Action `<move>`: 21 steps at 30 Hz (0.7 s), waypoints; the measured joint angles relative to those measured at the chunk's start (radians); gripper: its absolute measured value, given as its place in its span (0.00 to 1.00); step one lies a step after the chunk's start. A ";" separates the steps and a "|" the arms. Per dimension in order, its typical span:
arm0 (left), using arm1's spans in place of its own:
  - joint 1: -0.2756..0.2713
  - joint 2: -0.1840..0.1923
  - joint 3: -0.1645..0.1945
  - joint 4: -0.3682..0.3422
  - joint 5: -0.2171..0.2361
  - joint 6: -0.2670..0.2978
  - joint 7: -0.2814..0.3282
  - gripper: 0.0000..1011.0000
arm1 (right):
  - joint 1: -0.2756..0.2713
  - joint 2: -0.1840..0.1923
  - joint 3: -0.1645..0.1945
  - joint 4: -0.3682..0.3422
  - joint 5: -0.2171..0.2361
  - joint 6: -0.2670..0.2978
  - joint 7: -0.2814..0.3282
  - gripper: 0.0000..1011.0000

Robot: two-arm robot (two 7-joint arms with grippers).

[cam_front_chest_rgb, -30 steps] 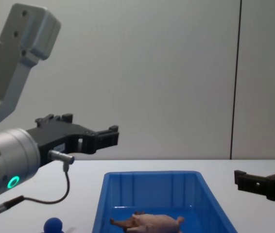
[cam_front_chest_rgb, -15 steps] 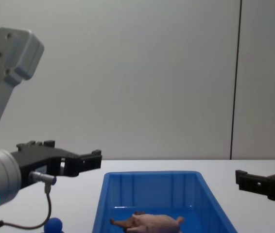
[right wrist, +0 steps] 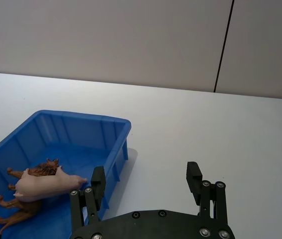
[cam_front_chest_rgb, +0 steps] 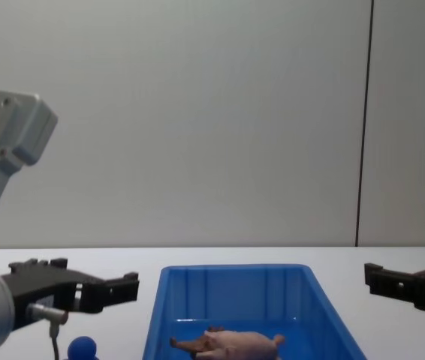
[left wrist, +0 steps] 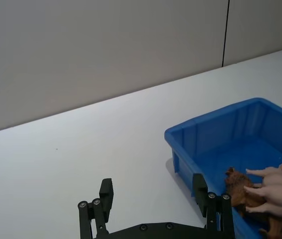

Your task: Pick up the two dolls from the table and place them into the box.

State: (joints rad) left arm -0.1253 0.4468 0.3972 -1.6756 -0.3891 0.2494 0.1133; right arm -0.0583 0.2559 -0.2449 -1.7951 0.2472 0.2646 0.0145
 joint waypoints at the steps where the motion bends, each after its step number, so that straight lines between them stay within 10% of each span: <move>1: 0.000 0.000 -0.001 0.007 -0.001 0.003 -0.004 0.99 | 0.000 0.000 0.000 0.000 0.000 0.000 0.000 0.99; 21: -0.019 -0.006 -0.021 0.115 -0.019 0.020 -0.085 0.99 | 0.000 0.000 0.000 0.000 0.000 0.000 0.000 0.99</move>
State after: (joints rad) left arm -0.1439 0.4411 0.3759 -1.5610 -0.4081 0.2690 0.0282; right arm -0.0583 0.2559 -0.2449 -1.7950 0.2471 0.2648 0.0145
